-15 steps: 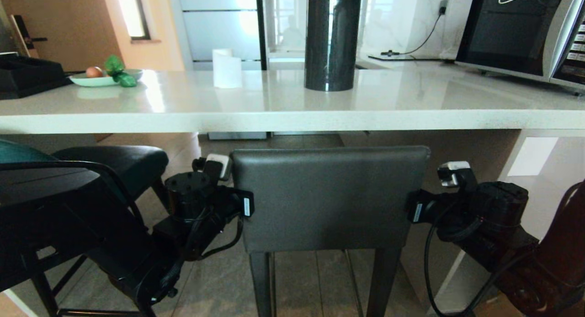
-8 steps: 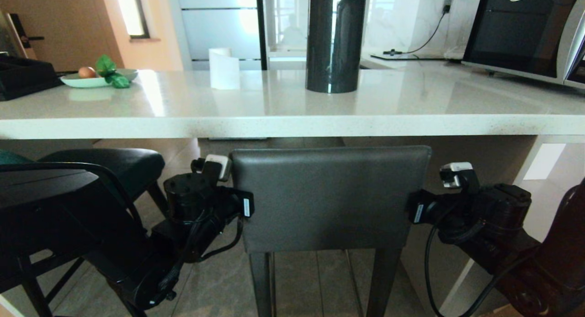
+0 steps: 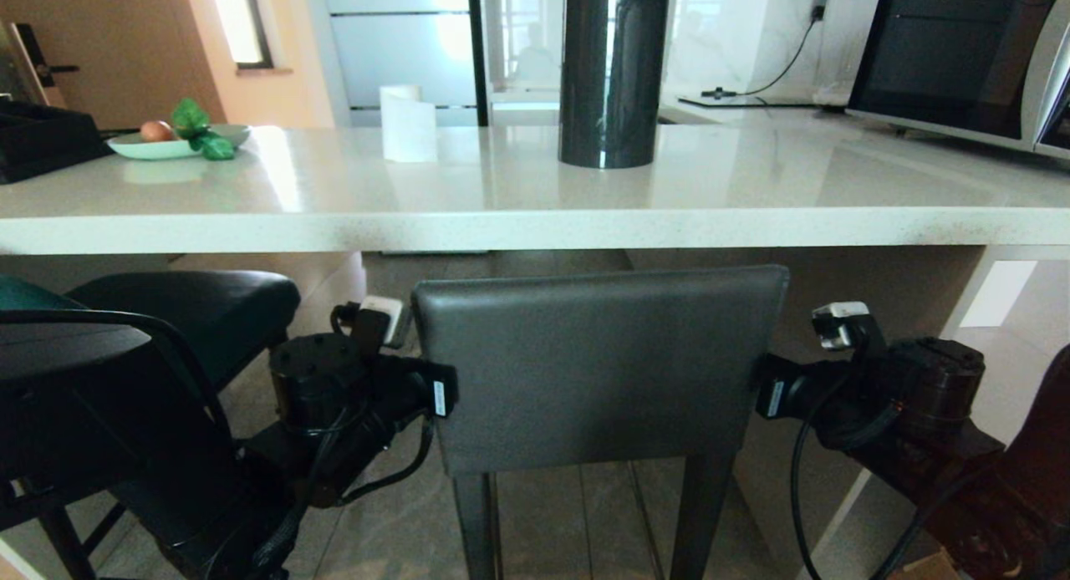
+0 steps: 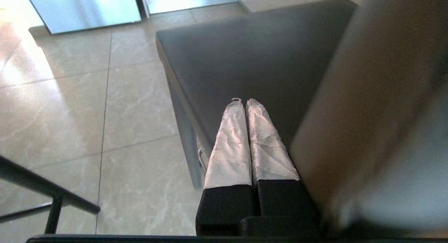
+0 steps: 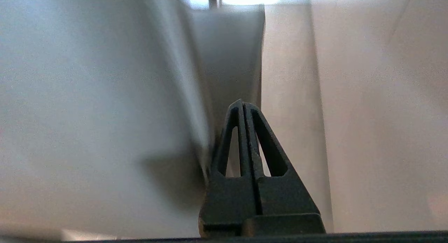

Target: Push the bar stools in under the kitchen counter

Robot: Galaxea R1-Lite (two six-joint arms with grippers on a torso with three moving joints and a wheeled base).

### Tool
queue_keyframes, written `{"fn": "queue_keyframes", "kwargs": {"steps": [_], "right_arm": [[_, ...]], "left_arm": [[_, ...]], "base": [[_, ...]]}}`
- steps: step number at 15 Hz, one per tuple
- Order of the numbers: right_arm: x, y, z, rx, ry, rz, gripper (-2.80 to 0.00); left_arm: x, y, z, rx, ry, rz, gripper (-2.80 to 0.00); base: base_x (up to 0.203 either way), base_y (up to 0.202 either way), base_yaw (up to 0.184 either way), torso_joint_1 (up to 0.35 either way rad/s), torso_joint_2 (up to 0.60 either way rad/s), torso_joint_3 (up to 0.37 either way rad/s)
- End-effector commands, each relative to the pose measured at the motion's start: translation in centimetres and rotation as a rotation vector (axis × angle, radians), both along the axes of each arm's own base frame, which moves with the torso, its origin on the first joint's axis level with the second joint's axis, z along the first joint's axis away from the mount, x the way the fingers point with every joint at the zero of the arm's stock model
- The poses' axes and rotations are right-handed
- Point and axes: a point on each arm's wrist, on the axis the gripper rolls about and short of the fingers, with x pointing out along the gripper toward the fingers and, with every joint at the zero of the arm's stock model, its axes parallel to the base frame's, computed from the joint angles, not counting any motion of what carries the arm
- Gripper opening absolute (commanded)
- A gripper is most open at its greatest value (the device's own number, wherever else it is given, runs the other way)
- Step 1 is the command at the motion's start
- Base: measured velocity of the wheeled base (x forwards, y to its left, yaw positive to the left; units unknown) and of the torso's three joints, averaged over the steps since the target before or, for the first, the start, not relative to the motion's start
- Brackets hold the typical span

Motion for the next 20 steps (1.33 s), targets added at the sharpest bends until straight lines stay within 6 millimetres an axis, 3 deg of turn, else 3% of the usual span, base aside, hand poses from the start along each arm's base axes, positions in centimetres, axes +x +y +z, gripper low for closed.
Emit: {"fn": "queue_keyframes", "kwargs": {"steps": [1,6,11,16,20], "right_arm": [[-1.4,-1.4,1.9,0.015,-0.067,-0.028,-2.8],[-4.6,-2.5,4.3,0.028,-0.128,-0.046,-2.8],[-11.4,-4.1,6.4,0.045,-0.221,-0.049,-2.8],[-17.7,-4.7,10.7,0.068,-0.404,0.019,-2.8],[-24.7,-5.6,12.7,0.057,-0.314,0.028,-2.8]], "left_arm": [[-1.5,1.6,0.4,-0.015,-0.024,0.04,-2.8],[-3.3,5.0,2.1,-0.037,-0.078,0.157,-2.8],[-10.2,9.0,5.5,-0.086,-0.174,0.215,-2.8],[-17.8,11.9,10.1,-0.149,-0.304,0.231,-2.8],[-22.8,14.3,11.3,-0.144,-0.278,0.318,-2.8]], "base": [[0.0,0.0,0.0,0.0,0.0,0.0],[0.0,0.0,0.0,0.0,0.0,0.0],[0.0,0.0,0.0,0.0,0.0,0.0],[0.0,0.0,0.0,0.0,0.0,0.0],[0.0,0.0,0.0,0.0,0.0,0.0]]}}
